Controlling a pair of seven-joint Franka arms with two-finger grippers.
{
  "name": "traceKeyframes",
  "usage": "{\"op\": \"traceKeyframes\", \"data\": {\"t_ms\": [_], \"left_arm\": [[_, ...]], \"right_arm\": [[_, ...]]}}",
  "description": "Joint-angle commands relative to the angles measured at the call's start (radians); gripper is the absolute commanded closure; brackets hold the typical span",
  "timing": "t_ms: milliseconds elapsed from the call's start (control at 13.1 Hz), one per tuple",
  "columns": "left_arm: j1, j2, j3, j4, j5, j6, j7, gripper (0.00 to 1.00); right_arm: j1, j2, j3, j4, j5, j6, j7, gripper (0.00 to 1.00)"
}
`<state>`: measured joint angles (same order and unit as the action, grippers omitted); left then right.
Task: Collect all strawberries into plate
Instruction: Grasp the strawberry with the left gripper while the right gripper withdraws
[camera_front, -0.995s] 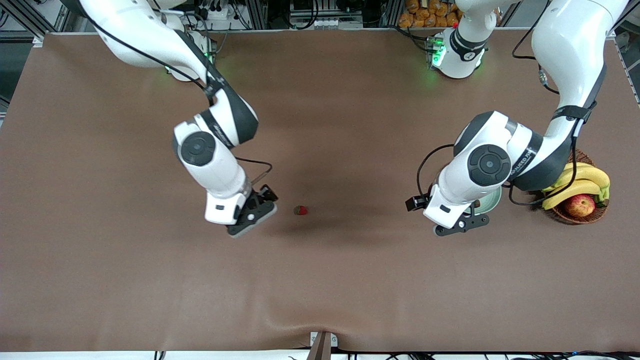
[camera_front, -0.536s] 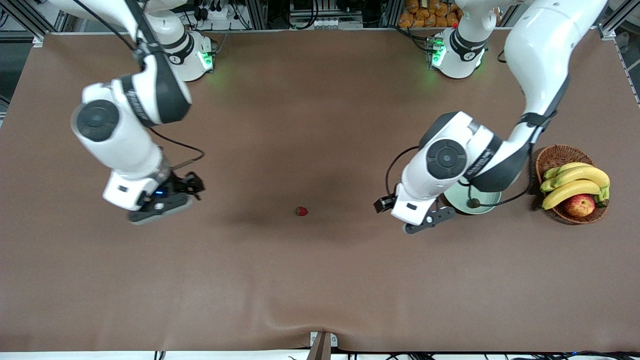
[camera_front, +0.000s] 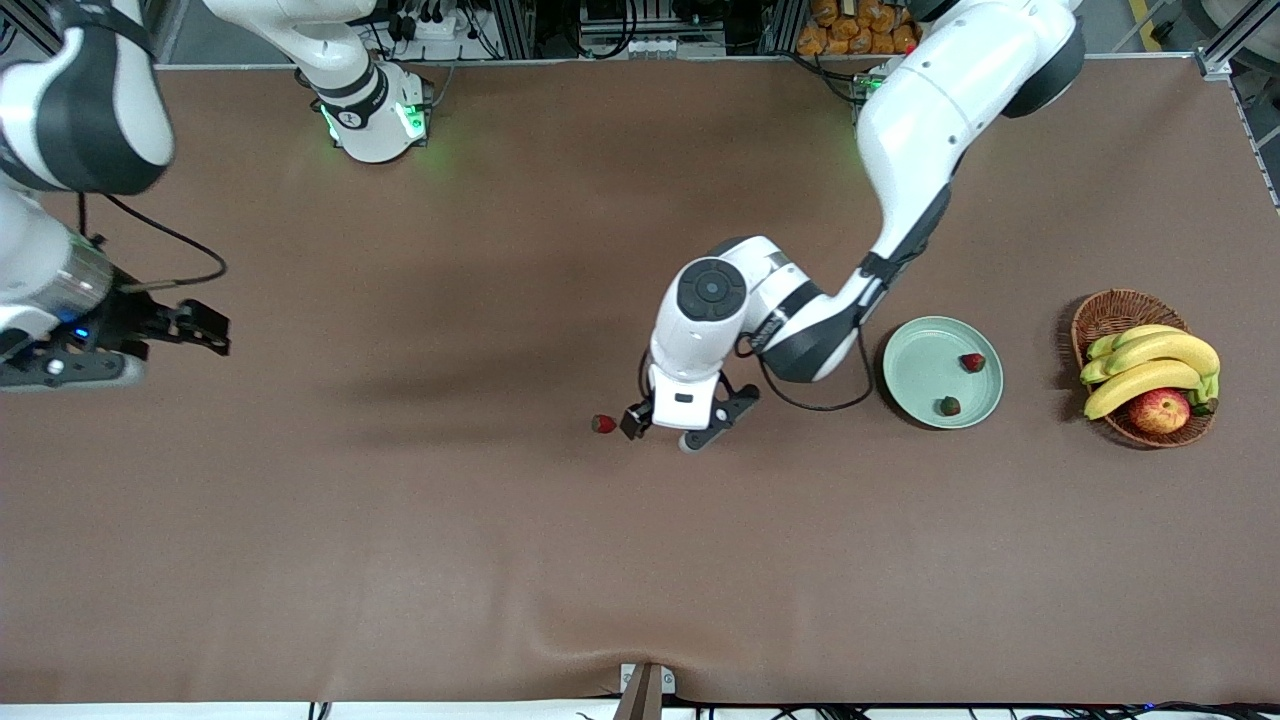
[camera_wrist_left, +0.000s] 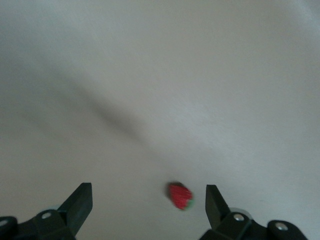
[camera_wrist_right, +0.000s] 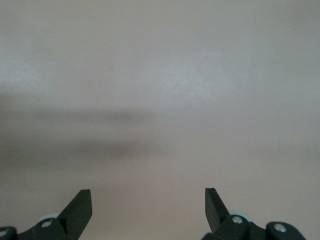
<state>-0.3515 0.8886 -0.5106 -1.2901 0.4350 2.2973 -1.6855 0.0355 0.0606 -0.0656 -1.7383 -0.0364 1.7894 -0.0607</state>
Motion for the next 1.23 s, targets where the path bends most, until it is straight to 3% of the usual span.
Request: {"op": "traceKeyframes", "data": {"t_ms": [0,230,459,1149], "left_arm": [[-0.065,0.061,0.049,0.06,-0.019,0.094,-0.15,0.0],[-0.128,0.116,0.098,0.08,-0.019,0.218,-0.311,0.0],[-0.161,0.15,0.132,0.08,-0.021,0.258,-0.41,0.0],[-0.191,0.207,0.159,0.097,-0.058,0.329,-0.49,0.16]], "right_arm": [[0.003,-0.073,-0.04,-0.006,0.038,-0.097,0.002,0.0],[-0.003,-0.076,-0.045,0.092,0.059,-0.261,0.015,0.0],[0.003,-0.079,-0.056,0.135,0.059,-0.321,0.025,0.0],[-0.006,-0.08,-0.054,0.175,0.059,-0.358,0.019,0.0]]}}
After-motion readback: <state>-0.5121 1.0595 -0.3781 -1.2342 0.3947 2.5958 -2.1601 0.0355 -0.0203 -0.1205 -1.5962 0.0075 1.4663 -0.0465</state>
